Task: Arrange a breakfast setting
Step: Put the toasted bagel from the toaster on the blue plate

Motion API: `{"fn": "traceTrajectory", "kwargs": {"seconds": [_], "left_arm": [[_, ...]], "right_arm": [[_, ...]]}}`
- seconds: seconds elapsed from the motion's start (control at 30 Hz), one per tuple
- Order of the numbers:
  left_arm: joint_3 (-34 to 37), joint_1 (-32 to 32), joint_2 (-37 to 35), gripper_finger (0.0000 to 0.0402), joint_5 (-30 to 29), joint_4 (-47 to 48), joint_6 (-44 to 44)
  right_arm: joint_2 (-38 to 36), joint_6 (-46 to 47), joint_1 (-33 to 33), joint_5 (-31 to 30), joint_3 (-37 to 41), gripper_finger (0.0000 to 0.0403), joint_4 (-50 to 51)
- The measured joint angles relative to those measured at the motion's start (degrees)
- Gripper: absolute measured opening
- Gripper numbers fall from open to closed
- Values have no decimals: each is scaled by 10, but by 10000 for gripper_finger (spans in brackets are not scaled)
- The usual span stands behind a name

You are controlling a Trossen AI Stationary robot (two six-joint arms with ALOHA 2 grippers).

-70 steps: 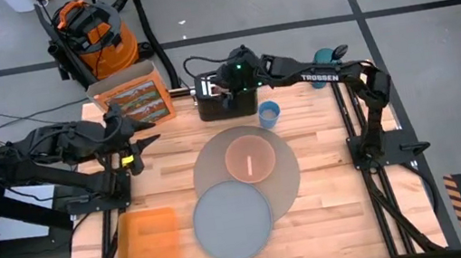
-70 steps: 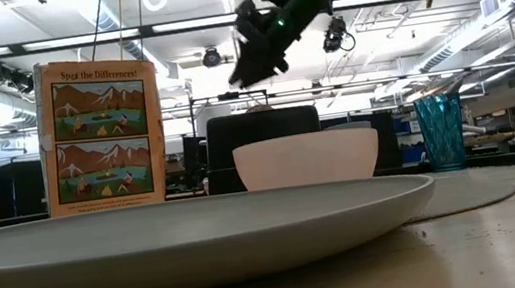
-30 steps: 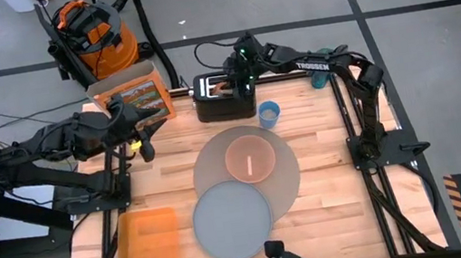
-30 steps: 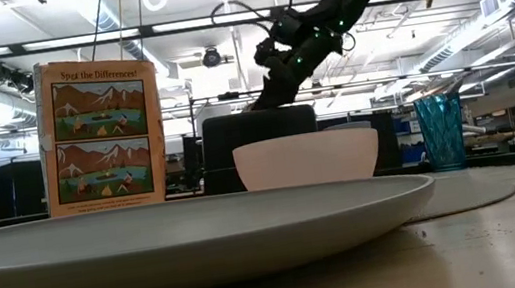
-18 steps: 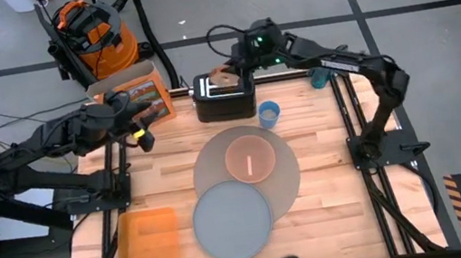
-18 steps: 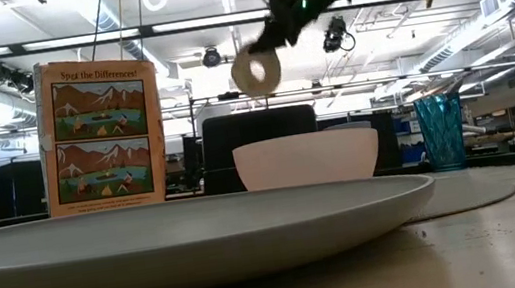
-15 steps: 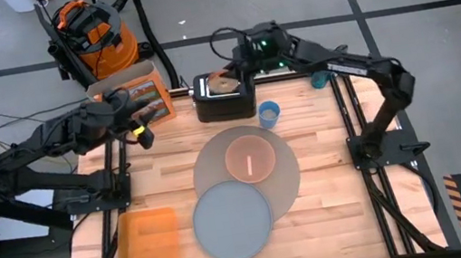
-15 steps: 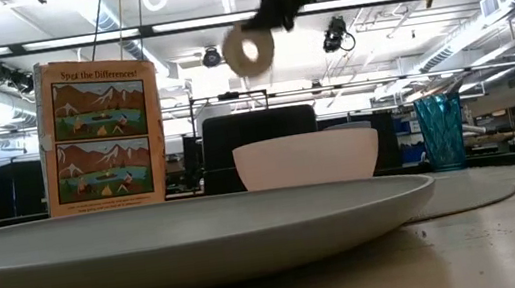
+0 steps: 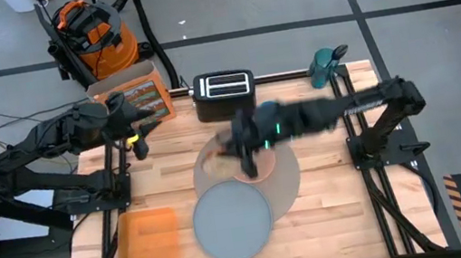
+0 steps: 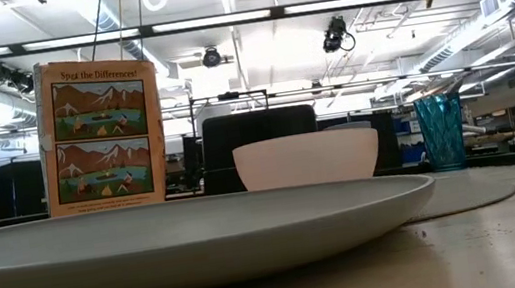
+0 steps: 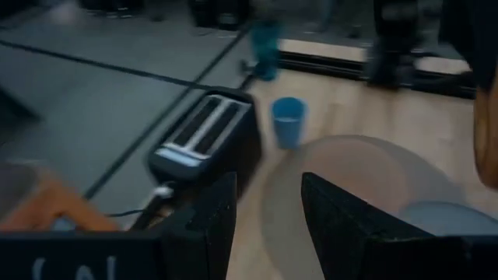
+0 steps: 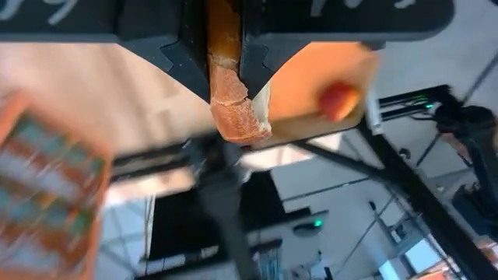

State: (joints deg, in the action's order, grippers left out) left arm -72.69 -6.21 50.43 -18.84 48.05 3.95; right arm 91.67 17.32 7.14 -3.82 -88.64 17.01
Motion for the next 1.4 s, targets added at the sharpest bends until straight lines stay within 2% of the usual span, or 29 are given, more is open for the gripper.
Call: {"fn": "traceTrajectory", "kwargs": {"seconds": [0.1,0.2,0.4,0.53,0.73,0.83,1.0,1.2,1.3,1.4], "left_arm": [[0,20,-4,153,38,4,2],[0,46,-7,153,59,3,-4],[0,96,-7,153,64,-2,2],[0,126,-6,153,64,-17,9],[0,160,-6,153,63,-31,24],[0,170,-6,153,63,-32,30],[0,180,-6,153,63,-32,34],[0,181,-6,153,61,-37,29],[0,181,-7,153,60,-45,19],[0,181,-13,153,60,-56,17]], "right_arm": [[26,95,69,-63,0,42,0],[55,229,128,-109,0,42,-2],[142,524,214,-204,0,42,1],[214,683,235,-259,0,42,-1],[288,845,217,-301,0,42,20],[309,880,201,-295,0,42,23],[305,881,183,-269,-1,55,59],[296,877,162,-219,-1,95,155],[296,871,154,-177,0,119,160],[295,825,147,-153,-1,143,157]]}}
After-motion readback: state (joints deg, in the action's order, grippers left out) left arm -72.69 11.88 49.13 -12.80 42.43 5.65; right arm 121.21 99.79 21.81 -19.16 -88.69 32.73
